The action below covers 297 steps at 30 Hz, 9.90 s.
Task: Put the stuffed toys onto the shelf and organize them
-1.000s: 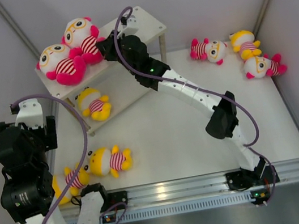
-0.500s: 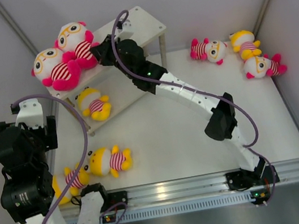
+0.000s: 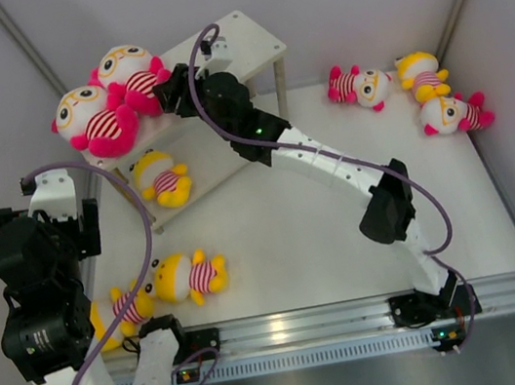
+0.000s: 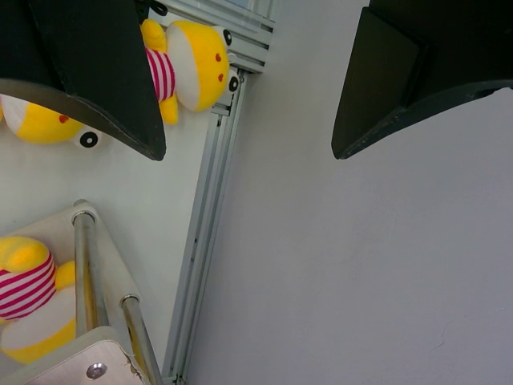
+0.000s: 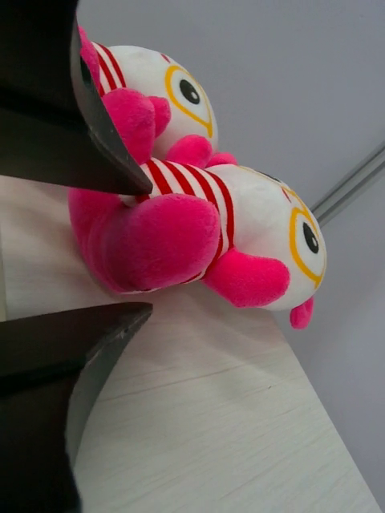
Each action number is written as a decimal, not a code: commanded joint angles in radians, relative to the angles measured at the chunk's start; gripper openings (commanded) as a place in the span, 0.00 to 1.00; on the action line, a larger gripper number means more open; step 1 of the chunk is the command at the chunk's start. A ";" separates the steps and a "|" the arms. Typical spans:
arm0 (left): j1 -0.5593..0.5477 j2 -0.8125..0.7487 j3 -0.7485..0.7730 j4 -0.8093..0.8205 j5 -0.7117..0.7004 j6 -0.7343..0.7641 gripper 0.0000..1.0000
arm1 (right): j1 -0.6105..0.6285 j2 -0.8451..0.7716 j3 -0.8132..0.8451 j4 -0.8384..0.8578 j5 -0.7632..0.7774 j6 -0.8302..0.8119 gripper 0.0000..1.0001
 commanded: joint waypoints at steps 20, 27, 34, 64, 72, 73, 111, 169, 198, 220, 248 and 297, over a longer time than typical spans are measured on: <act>0.002 -0.135 -0.298 0.009 -0.080 0.000 0.89 | -0.795 -0.938 -1.011 -0.049 -0.102 -0.179 0.99; 0.002 -0.101 -0.294 0.009 -0.083 0.012 0.89 | -1.267 -0.702 -1.100 0.030 -0.194 -0.174 0.67; 0.005 -0.072 -0.280 0.007 -0.078 0.021 0.89 | -1.336 -0.404 -0.870 -0.028 -0.240 -0.373 0.57; -0.010 0.109 0.065 -0.243 0.935 0.135 0.89 | -1.081 -0.677 -1.132 -0.090 -0.372 -0.144 0.00; -0.011 0.213 0.065 -0.238 1.053 0.210 0.99 | -0.605 -0.981 -1.124 -0.138 -0.136 -0.039 0.00; -0.011 0.230 0.067 -0.228 1.064 0.224 0.99 | -0.518 -0.993 -1.124 -0.133 -0.119 -0.015 0.00; -0.011 0.253 -0.056 0.116 1.123 -0.013 0.00 | 0.224 -0.703 -0.802 0.100 -0.290 -0.039 0.09; -0.013 0.152 -0.137 0.113 1.137 0.027 0.00 | -0.132 -0.404 -0.147 -0.848 -1.102 -1.185 0.00; -0.013 0.054 0.045 0.013 -0.032 0.000 0.74 | -0.374 -0.454 -0.387 0.106 -0.122 0.206 0.00; -0.013 0.014 -0.002 0.010 0.020 0.000 0.75 | -0.185 -0.121 -0.097 -0.023 -0.016 0.272 0.09; -0.011 -0.012 -0.073 -0.022 0.041 0.044 0.75 | -0.682 -0.938 -0.955 0.054 -0.059 -0.157 0.81; 0.113 0.121 0.070 -0.103 0.313 0.017 0.81 | -0.732 0.393 -0.152 -0.118 0.265 -0.981 0.64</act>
